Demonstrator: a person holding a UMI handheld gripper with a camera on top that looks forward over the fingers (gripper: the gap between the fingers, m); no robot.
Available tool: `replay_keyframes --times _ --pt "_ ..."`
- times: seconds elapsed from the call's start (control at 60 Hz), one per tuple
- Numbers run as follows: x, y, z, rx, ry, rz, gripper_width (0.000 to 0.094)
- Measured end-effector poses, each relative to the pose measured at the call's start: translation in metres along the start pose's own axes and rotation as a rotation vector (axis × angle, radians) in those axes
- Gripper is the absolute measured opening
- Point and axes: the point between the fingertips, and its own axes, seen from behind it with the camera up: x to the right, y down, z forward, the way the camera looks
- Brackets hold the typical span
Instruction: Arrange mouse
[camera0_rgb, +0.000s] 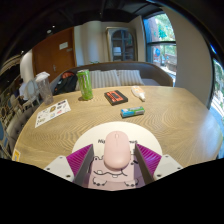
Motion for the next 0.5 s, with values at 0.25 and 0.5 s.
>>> replay_keyframes --times 0.25,0.5 --pt "0.012 -0.018 -0.065 0.117 0.017 -0.002 0.0843" --pt "0.000 -0.015 -0.165 0.252 -0.017 0.018 0.0841"
